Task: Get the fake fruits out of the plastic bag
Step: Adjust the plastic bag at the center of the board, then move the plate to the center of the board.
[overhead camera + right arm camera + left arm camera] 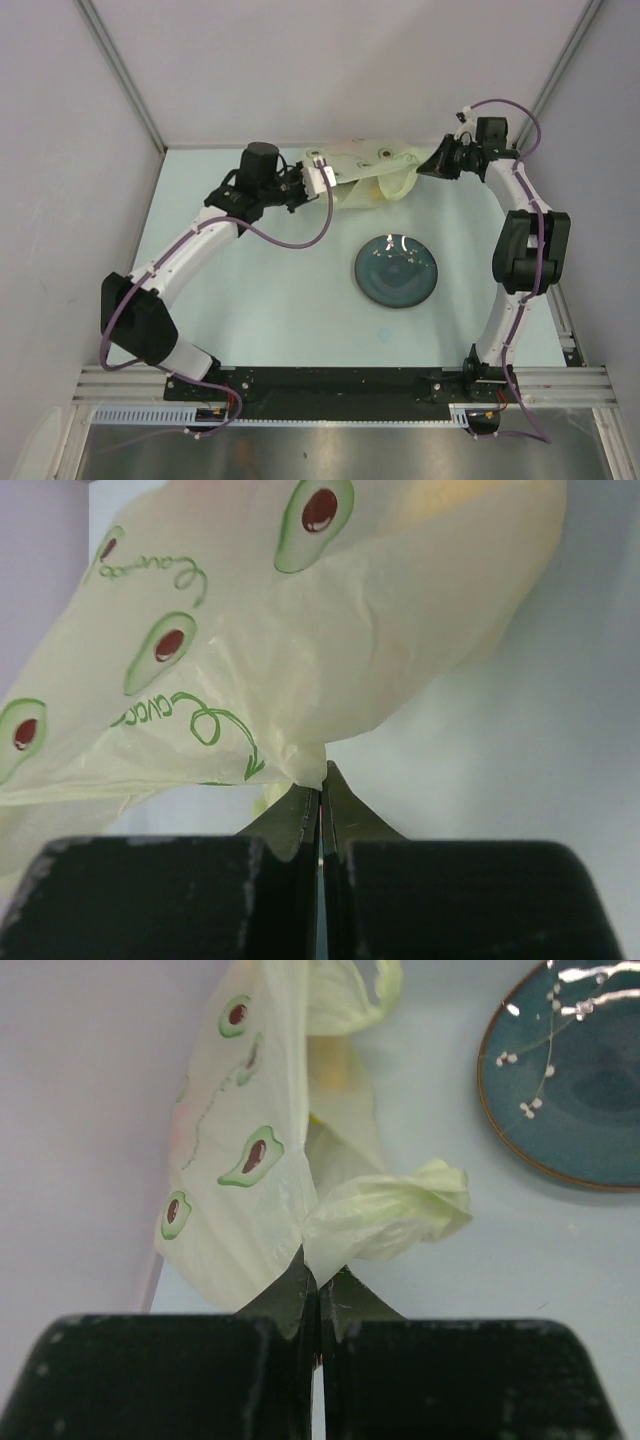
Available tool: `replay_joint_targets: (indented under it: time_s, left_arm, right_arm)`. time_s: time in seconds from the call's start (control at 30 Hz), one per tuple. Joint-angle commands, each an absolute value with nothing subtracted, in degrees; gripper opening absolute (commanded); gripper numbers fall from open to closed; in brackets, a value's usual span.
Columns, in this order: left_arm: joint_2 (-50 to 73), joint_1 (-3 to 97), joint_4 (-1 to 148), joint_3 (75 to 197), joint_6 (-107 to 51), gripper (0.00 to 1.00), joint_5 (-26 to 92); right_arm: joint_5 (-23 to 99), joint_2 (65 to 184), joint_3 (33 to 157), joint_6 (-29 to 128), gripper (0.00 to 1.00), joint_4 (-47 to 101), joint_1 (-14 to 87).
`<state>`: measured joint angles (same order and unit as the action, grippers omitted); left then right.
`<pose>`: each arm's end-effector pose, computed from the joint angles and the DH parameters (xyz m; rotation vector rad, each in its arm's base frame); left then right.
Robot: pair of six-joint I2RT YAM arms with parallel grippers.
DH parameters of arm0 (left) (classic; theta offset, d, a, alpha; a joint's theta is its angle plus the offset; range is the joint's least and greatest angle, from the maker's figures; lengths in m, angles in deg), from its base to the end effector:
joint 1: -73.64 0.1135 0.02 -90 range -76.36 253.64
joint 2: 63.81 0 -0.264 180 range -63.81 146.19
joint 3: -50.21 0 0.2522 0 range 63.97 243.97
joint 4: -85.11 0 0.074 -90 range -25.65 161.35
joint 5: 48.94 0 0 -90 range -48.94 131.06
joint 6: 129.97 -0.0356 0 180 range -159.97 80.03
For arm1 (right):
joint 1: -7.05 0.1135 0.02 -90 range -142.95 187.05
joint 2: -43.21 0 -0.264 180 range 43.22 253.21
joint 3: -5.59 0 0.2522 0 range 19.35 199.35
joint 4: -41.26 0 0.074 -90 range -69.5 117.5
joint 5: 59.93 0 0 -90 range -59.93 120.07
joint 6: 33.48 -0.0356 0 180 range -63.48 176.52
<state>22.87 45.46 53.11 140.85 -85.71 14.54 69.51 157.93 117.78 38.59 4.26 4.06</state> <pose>0.3008 -0.1792 0.3447 1.4260 1.4253 -0.2820 0.4612 -0.0014 0.2776 0.0339 2.2278 0.9154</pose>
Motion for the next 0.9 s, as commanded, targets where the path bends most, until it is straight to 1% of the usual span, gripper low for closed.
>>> replay_joint_targets:
  time_s: [0.0,0.13,0.23,0.3,0.33,0.37,0.4,0.43,0.47,0.5,0.57,0.6,0.63,0.7,0.73,0.87]
  left_arm:
    - [15.04,45.87,57.11,144.47,-77.42,0.00,12.41]
    - [12.75,45.87,55.27,145.53,-74.25,0.00,10.05]
    - [11.08,45.61,56.57,141.34,-71.54,0.00,10.56]
    - [11.08,45.08,57.46,138.60,-71.78,0.01,10.56]
    - [11.43,44.82,57.20,136.93,-72.66,0.04,10.82]
    - [11.52,44.82,56.94,136.48,-72.40,0.22,11.35]
    - [11.43,44.73,56.67,136.39,-71.62,0.35,11.70]
    - [10.65,44.73,56.50,136.83,-69.09,0.45,12.32]
    - [9.77,44.73,56.15,137.27,-67.58,0.67,13.10]
    - [8.63,44.73,55.62,137.53,-66.09,0.76,13.55]
    - [4.41,44.73,55.27,137.80,-61.61,0.90,15.91]
    - [3.09,44.81,54.74,137.88,-60.29,0.93,16.88]
    - [1.43,44.82,54.30,137.62,-58.36,0.97,18.02]
    - [-1.83,44.82,52.03,137.36,-56.24,1.00,22.50]
    - [-2.63,44.90,50.71,137.10,-55.36,1.00,23.30]
    - [-5.62,46.30,49.63,132.80,-57.11,1.00,26.55]
  right_arm:
    - [71.02,145.63,114.28,39.73,0.00,5.97,3.53]
    - [69.01,139.55,108.75,44.73,0.00,4.92,4.14]
    - [67.60,137.35,103.39,46.15,0.00,4.74,4.32]
    - [66.02,137.69,101.36,46.94,0.20,3.95,4.58]
    - [66.01,138.48,101.35,47.38,0.34,3.25,4.67]
    - [66.36,138.75,101.53,47.64,0.39,2.90,4.50]
    - [66.37,138.75,101.96,48.26,0.44,2.37,4.32]
    - [66.54,138.32,102.40,48.61,0.52,0.45,3.97]
    - [68.11,137.88,102.76,49.22,0.55,-0.87,3.45]
    - [68.91,137.35,103.11,51.06,0.61,-2.37,2.14]
    - [69.09,135.15,102.94,53.70,0.65,-8.42,0.55]
    - [68.92,134.54,102.59,57.10,0.68,-10.80,-1.20]
    - [68.22,134.10,102.24,59.75,0.68,-15.43,-1.91]
    - [67.42,132.95,100.40,64.68,0.69,-18.98,-4.45]
    - [66.20,132.78,98.12,69.66,0.69,-21.26,-5.16]
    - [65.13,134.09,92.75,78.14,0.69,-22.94,-5.35]
